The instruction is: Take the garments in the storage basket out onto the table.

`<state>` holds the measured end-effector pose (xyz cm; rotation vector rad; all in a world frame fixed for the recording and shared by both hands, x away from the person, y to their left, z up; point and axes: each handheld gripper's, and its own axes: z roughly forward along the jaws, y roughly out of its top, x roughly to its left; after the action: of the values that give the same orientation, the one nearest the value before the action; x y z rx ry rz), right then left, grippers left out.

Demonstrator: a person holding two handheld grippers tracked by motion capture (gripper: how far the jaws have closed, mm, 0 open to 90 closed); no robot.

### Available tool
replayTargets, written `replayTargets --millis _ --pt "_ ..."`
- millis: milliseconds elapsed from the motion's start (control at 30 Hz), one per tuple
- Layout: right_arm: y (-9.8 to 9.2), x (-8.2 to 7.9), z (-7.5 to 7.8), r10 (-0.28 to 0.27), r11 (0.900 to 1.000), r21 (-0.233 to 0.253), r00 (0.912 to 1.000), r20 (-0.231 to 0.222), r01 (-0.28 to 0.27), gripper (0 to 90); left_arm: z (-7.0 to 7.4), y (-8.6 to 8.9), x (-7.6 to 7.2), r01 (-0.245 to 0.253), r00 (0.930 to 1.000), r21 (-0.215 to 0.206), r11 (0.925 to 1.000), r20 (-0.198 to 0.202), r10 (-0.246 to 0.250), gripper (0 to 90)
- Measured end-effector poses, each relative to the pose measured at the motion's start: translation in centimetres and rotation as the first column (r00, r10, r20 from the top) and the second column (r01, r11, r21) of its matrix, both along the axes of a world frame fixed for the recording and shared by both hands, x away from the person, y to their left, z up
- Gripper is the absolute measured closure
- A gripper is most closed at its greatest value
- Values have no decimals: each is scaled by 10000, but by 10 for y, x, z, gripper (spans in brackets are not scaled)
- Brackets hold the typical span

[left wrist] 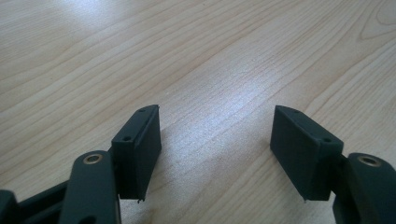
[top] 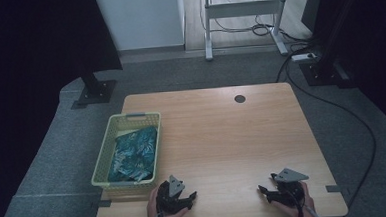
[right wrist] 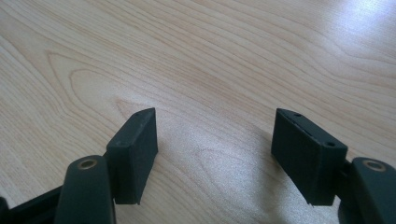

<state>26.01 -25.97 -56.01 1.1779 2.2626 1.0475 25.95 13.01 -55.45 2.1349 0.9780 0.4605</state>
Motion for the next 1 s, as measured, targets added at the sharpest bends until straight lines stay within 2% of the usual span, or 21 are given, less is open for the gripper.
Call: replayTargets --millis 667,900,1000 --pt "0 2 0 -55 10000 18 10000 -28 55 310 0 0 -1 -107 9999 61 9999 -70 107 257" --pt "0 4 0 6 10000 20 10000 -14 -6 310 0 1 -1 -125 9999 61 9999 -71 125 264" --pt "0 4 0 5 10000 21 10000 -15 -5 310 0 1 -1 -328 9995 38 9995 -29 328 286"
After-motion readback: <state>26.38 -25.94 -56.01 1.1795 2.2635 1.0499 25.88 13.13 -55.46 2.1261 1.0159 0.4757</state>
